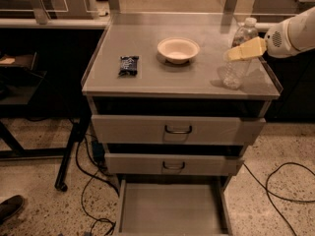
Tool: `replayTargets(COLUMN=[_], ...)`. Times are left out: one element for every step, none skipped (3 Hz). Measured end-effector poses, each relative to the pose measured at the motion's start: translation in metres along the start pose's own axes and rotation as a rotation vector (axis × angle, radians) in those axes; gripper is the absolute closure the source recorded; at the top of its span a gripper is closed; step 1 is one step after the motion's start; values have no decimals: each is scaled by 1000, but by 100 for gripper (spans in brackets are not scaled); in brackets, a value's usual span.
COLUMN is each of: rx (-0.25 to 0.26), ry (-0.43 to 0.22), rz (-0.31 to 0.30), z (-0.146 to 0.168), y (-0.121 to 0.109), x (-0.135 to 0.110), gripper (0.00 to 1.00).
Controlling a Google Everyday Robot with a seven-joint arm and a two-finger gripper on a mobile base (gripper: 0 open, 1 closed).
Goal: Place water bottle into bottom drawer
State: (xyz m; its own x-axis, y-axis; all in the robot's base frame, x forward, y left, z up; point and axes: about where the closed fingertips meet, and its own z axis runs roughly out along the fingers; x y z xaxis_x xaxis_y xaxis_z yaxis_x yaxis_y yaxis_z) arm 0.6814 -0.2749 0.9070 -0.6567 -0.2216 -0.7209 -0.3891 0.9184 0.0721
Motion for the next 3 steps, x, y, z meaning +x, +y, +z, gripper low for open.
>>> replayTargets(rx=[0, 0, -1], ry=[0, 0, 0], rz=[5, 5, 5], z=[1, 1, 1], y=[0, 0, 0], x=[0, 0, 0], gripper=[0, 18, 43])
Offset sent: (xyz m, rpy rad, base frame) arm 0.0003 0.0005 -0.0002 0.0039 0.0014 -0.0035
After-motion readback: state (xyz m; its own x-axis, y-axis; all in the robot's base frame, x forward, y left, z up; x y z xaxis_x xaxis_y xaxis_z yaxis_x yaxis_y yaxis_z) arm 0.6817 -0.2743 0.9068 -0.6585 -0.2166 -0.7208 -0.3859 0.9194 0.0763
